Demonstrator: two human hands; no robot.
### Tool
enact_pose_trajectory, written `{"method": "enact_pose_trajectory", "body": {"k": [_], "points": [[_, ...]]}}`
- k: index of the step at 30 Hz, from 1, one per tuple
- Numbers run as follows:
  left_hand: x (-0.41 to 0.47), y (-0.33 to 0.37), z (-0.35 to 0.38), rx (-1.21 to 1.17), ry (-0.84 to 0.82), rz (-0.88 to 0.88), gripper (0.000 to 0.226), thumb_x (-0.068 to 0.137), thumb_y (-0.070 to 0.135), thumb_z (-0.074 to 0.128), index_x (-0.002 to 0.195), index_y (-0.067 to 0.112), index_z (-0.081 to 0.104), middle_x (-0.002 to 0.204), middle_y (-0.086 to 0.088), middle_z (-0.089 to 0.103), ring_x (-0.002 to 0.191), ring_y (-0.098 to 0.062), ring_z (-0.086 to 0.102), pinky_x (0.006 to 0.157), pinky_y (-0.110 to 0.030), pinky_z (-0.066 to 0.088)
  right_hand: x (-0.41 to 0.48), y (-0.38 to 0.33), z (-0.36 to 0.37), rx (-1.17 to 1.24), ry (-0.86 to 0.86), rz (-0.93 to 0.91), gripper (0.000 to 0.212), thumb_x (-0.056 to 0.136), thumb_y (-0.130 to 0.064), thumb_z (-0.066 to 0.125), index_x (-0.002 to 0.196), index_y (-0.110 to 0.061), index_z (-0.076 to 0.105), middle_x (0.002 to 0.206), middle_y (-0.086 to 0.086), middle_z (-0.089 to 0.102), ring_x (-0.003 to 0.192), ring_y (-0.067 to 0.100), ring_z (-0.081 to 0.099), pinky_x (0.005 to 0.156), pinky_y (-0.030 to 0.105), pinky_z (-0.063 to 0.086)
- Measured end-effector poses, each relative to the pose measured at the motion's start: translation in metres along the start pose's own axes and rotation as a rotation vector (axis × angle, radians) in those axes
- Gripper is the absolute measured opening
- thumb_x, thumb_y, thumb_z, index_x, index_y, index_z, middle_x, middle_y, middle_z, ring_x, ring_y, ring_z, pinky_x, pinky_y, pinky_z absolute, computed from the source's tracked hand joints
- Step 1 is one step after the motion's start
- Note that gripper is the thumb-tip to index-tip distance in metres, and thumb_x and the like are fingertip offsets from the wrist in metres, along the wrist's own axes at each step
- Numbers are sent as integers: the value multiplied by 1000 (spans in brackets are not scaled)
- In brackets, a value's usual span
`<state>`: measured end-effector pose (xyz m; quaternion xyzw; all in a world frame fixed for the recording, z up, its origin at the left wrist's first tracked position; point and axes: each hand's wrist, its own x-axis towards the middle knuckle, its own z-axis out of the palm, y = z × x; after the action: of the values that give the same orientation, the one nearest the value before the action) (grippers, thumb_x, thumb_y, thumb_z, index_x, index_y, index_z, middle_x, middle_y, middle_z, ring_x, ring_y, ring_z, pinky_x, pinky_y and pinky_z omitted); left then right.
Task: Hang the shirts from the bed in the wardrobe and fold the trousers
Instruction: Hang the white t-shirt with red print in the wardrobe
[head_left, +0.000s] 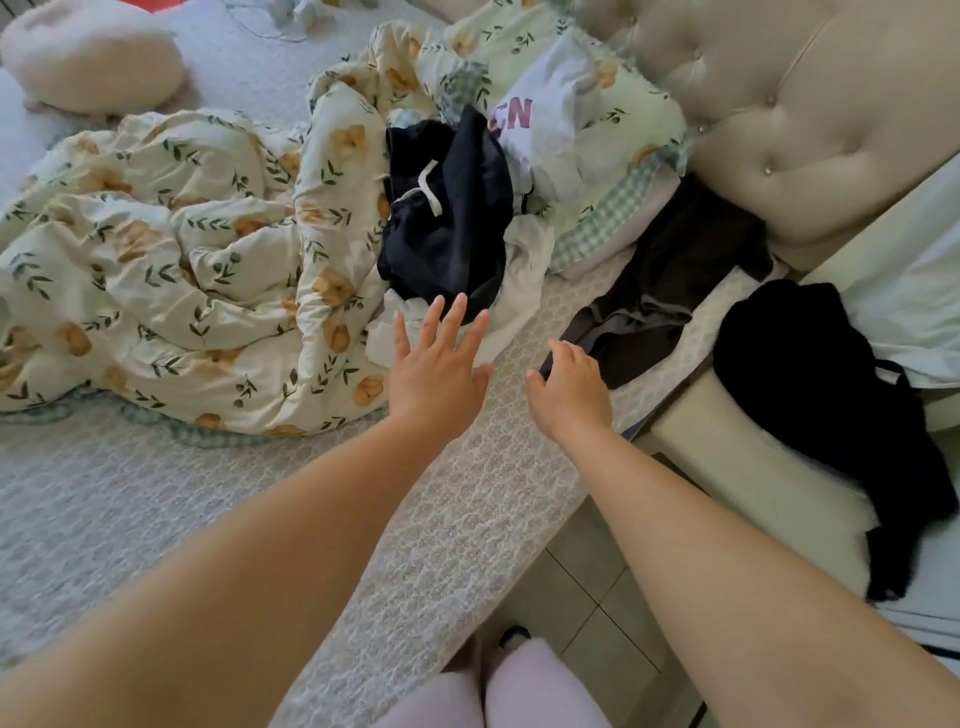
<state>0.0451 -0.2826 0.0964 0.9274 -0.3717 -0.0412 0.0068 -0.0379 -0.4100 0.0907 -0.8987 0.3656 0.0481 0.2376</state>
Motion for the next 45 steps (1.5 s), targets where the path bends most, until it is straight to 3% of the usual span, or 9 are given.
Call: {"method": "enact_pose_trajectory", "body": {"k": [9, 21, 33, 36, 40, 45], "points": [[94, 16, 2, 51, -17, 52, 60, 98, 48, 25, 151, 29, 2, 160, 2, -4, 146, -20, -12, 111, -52, -16, 100, 15, -24, 10, 16, 10, 54, 95, -30, 44, 145, -17, 27, 149, 2, 31, 136, 21, 27, 105, 38, 31], [194, 35, 33, 93, -94, -6, 60, 99, 47, 25, 151, 29, 3, 160, 2, -1, 146, -20, -9, 112, -53, -13, 209, 56, -28, -24, -162, 1, 54, 97, -30, 42, 147, -17, 25, 151, 2, 28, 137, 22, 25, 106, 40, 32], [301, 57, 38, 53, -68, -2, 59, 100, 45, 29, 151, 28, 6, 160, 1, 3, 147, -21, -4, 114, -53, -8, 328, 61, -48, -34, -132, -52, 54, 95, -29, 42, 146, -20, 26, 150, 4, 29, 135, 25, 28, 103, 41, 33], [321, 61, 48, 51, -85, -9, 59, 100, 45, 28, 151, 27, 6, 160, 0, 4, 147, -21, -4, 114, -53, -8, 356, 60, -49, 2, -147, -81, 50, 94, -27, 44, 143, -21, 34, 148, 3, 33, 133, 24, 30, 104, 41, 32], [348, 58, 58, 36, -80, -16, 60, 99, 44, 32, 151, 28, 8, 160, 0, 6, 147, -21, -3, 114, -53, -7, 396, 53, -49, 120, -169, -167, 36, 90, -22, 46, 123, -30, 58, 144, -1, 35, 133, 21, 27, 106, 36, 29], [363, 48, 75, 22, -90, -41, 60, 98, 43, 34, 151, 28, 11, 160, 0, 7, 147, -21, -2, 114, -53, -6, 434, 41, -40, 393, -213, -35, 39, 86, -14, 48, 115, -35, 64, 146, -1, 33, 133, 24, 30, 111, 39, 30]]}}
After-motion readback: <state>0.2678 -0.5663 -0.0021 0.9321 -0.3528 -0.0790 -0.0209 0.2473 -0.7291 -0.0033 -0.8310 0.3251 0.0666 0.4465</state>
